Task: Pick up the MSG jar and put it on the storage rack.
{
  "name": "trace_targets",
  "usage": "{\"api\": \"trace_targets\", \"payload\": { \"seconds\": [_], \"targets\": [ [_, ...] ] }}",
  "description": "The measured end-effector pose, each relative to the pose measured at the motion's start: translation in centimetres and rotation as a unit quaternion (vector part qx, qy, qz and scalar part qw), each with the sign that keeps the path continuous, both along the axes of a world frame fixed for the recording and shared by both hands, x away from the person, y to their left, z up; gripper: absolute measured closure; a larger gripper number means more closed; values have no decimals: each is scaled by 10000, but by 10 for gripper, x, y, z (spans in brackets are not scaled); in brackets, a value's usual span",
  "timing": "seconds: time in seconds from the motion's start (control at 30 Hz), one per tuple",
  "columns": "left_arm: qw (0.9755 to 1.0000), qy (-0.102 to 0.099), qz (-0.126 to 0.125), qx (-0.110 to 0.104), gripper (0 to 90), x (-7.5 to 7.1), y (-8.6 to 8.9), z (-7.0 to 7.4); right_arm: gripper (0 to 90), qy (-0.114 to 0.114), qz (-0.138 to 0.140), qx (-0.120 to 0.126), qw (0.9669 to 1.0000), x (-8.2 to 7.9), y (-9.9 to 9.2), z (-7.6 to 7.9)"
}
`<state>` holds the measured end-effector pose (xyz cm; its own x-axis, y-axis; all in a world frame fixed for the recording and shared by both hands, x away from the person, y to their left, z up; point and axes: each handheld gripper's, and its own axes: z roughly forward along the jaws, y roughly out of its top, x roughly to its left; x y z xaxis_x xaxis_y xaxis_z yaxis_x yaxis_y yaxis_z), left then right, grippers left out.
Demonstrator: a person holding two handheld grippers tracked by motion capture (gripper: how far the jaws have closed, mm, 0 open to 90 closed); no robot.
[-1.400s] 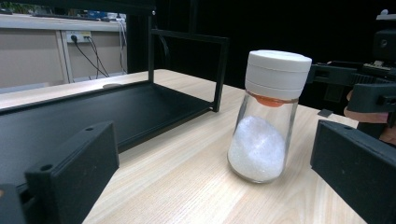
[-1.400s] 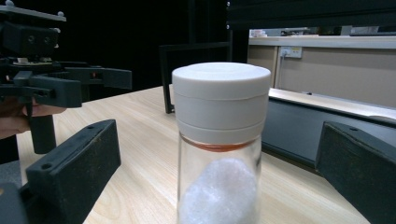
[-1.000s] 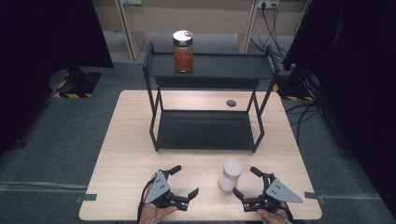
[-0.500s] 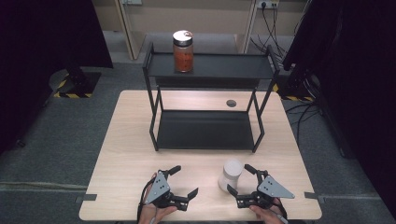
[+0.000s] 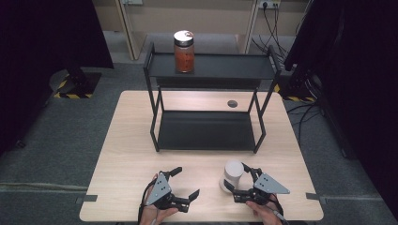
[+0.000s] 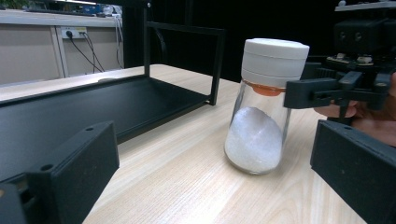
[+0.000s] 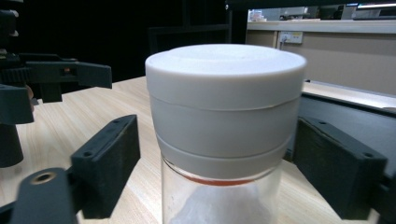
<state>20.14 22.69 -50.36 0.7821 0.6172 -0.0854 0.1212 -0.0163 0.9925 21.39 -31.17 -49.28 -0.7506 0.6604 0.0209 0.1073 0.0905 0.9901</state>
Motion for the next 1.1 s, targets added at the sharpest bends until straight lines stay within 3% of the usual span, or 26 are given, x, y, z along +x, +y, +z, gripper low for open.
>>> {"api": "trace_targets", "payload": {
  "seconds": [0.27, 0.63, 1.1],
  "targets": [
    [10000, 14, 2, -7, 7, -1, -1, 0, 345, 50, -25, -114, 9999, 2, 3, 2],
    [10000, -23, 29, -13, 10, -1, 0, 0, 353, 166, -168, -149, 9996, -2, 1, 13],
    [10000, -20, 12, 14, 8, 0, 1, 0, 353, -96, -185, -146, 9997, 1, -6, 46]
  ]
}}
